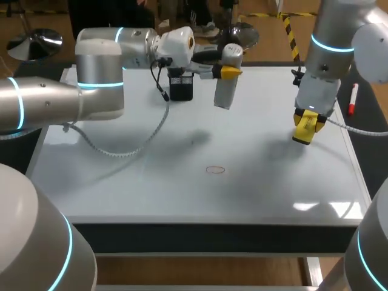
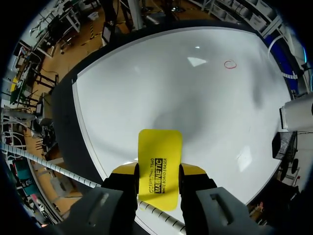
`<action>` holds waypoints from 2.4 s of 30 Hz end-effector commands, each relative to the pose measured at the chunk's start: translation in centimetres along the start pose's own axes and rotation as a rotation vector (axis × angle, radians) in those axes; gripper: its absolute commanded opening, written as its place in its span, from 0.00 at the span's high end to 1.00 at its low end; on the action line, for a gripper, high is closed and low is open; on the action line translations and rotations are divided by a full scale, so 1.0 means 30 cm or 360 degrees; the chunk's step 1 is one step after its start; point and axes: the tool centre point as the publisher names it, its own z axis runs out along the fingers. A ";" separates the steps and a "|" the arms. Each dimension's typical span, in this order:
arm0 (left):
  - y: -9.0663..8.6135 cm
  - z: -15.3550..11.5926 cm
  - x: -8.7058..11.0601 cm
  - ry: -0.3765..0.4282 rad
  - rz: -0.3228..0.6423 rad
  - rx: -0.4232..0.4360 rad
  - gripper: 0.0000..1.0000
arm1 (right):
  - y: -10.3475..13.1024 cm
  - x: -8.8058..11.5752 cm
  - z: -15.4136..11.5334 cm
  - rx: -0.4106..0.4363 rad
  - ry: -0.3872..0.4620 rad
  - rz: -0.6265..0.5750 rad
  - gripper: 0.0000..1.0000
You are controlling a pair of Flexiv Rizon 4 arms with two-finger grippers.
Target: Pick up the inspection probe, press it on each red-marked spot on the whiteboard one by one, put down the probe, pick up the eraser, and wipe off all the red marks.
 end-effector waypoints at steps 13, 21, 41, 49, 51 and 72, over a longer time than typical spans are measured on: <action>0.080 -0.056 0.197 0.0175 -0.0130 0.0017 1.00 | -0.002 0.000 -0.001 0.0002 0.0004 -0.0003 1.00; 0.120 -0.093 0.257 0.0202 -0.0204 0.0021 1.00 | -0.002 0.000 -0.001 0.0002 0.0004 -0.0003 1.00; 0.218 -0.071 0.385 0.0255 -0.0252 0.0141 1.00 | -0.002 0.000 -0.001 0.0002 0.0004 -0.0003 1.00; 0.243 -0.054 0.405 0.0278 -0.0278 0.0140 1.00 | -0.002 0.000 -0.001 0.0002 0.0004 -0.0003 1.00; 0.246 -0.053 0.413 0.0283 -0.0280 0.0133 1.00 | -0.002 0.000 -0.001 0.0002 0.0004 -0.0003 1.00; 0.266 -0.033 0.466 0.0338 -0.0297 0.0091 1.00 | -0.002 0.000 -0.001 0.0002 0.0004 -0.0003 1.00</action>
